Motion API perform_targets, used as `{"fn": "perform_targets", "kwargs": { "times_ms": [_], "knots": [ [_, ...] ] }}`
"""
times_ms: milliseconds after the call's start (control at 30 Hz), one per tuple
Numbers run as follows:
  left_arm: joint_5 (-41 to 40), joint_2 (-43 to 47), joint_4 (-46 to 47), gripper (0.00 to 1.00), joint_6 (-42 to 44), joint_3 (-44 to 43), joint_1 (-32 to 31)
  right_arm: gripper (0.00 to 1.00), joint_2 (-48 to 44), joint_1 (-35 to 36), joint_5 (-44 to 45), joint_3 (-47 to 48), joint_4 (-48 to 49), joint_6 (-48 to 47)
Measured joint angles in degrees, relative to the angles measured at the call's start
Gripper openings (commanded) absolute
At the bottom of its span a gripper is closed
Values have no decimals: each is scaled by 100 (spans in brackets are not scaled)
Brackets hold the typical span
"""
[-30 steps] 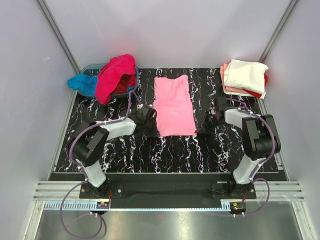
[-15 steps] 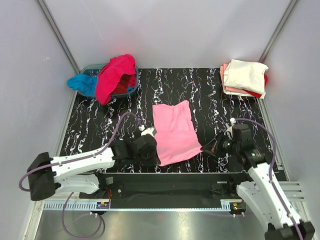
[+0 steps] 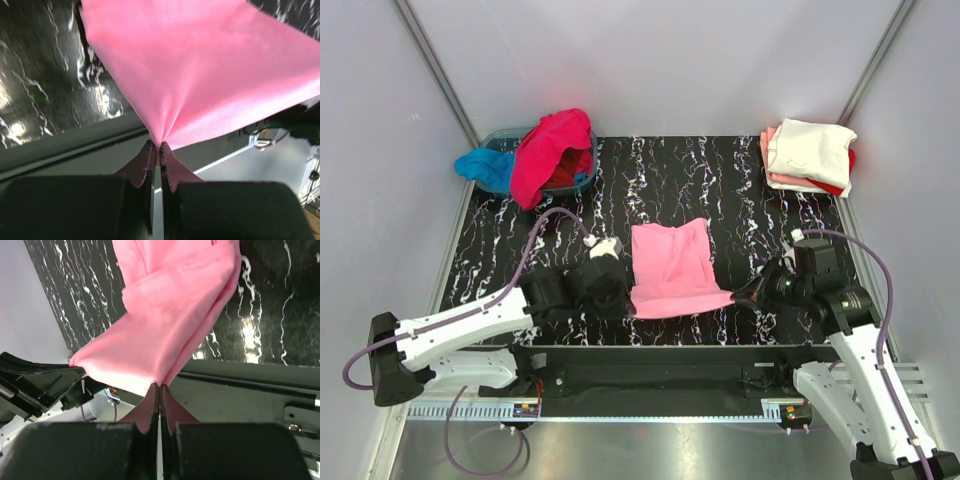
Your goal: Fold and stack the t-shirts
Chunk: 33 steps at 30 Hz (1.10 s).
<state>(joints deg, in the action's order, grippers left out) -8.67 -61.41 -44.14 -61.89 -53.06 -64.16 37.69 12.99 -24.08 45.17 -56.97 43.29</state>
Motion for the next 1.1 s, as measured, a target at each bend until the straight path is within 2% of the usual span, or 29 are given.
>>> {"fn": "perform_targets", "kwargs": {
  "times_ms": [400,633,867,1100],
  "knots": [
    [492,-1189,55,3,1228,-1058,1672,0,1926,11,562,929,645,-348],
    [739,-2074,129,1,1746,-1574,2041,0,2555,9,898,1377,914,-581],
    [914,-2470,63,1,2002,-2028,2240,0,3056,-4,1021,1604,964,-721],
    [1056,-2815,-214,3,2253,-2754,2496,0,3633,-42,1121,2328,970,-839]
  ]
}}
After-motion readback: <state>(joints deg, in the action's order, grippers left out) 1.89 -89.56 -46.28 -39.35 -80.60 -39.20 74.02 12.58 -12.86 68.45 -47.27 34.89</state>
